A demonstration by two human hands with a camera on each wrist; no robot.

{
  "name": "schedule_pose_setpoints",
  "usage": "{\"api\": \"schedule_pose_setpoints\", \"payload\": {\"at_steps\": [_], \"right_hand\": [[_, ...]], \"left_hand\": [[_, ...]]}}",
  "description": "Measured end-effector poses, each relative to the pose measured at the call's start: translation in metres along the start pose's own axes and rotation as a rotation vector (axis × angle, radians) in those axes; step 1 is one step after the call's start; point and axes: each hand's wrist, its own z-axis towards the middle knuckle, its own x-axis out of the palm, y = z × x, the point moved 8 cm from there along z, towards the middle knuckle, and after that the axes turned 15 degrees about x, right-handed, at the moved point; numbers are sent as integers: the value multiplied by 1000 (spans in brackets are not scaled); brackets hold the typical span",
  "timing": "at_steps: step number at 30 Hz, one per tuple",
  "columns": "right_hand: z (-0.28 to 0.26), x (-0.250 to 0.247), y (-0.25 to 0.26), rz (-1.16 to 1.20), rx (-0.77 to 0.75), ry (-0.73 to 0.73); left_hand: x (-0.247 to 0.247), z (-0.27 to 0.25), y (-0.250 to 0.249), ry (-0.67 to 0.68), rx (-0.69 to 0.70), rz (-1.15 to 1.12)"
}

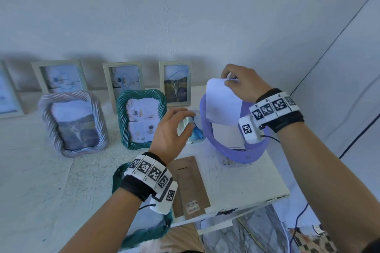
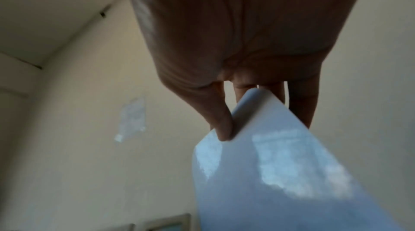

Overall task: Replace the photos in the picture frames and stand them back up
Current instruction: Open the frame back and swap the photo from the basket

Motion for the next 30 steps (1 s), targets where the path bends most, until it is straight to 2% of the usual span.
{"api": "schedule_pose_setpoints", "payload": {"at_steps": [4, 9, 13, 16, 19, 22, 26, 30], "right_hand": [[-45, -5, 39, 132, -157, 36], [-90, 21, 72, 315, -281, 127], [-108, 61, 69, 475, -216, 172], [-126, 108, 62, 563, -114, 319], [-147, 153, 60, 545, -117, 398], [-160, 184, 56, 516, -97, 422], [-175, 203, 53, 401, -121, 411], [-180, 221, 49, 251, -130, 398]], "left_hand": [[-32, 2, -11, -109, -66, -75], [-55, -24, -9, -12, -167, -206], [-80, -63, 1, -54, -285, -300], [-100, -95, 12, -175, -397, -341], [-111, -125, 22, -195, -484, -311], [-113, -150, 30, -118, -531, -232], [-112, -176, 34, -8, -564, -122], [-110, -196, 38, 42, -608, -65]]}}
